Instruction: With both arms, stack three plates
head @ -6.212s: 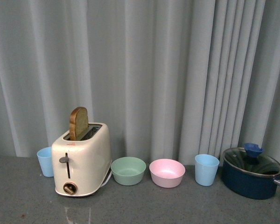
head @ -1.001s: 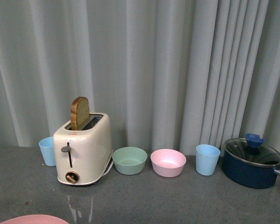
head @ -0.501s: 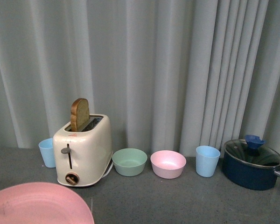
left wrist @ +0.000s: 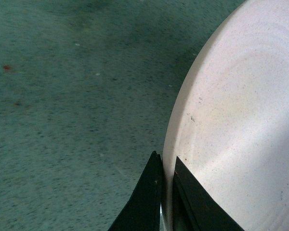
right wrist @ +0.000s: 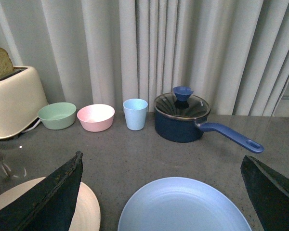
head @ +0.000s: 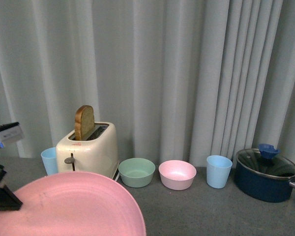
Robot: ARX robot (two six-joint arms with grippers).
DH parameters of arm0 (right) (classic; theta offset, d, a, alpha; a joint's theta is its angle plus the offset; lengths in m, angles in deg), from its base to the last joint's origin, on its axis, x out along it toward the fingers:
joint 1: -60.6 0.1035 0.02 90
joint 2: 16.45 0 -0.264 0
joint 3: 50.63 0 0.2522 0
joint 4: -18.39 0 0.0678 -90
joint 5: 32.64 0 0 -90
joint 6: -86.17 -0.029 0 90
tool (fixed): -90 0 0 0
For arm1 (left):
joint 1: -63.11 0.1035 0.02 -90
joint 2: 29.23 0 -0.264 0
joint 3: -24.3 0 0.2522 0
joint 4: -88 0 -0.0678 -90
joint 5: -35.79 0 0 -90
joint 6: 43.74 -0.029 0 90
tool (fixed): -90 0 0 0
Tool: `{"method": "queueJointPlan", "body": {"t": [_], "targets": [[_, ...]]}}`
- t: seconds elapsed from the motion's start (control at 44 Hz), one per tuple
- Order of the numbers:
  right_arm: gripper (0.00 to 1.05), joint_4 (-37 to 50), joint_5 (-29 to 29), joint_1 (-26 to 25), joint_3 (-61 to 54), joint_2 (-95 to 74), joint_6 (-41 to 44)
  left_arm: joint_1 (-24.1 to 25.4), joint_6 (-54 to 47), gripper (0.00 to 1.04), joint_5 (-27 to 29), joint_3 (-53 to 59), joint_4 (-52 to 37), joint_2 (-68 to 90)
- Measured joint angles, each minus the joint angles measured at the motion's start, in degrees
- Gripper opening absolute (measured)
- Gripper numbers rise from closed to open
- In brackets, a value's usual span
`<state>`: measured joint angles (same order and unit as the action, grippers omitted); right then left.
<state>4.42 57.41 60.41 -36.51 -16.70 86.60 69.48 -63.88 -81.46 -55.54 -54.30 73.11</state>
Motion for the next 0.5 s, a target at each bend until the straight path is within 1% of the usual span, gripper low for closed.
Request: {"method": "queueJointPlan", "body": {"t": [0.228,0.501], "targets": [[0.97,0.0,0.0,0.0,0.0,0.0,0.0,-10.6,4.0,0.04,3.7,3.0,-4.3,1.2],[0.97,0.0,0.0,0.0,0.0,0.0,0.0,-17.0,7.4,0.04,7.6,0.7,-4.9,6.7]]}}
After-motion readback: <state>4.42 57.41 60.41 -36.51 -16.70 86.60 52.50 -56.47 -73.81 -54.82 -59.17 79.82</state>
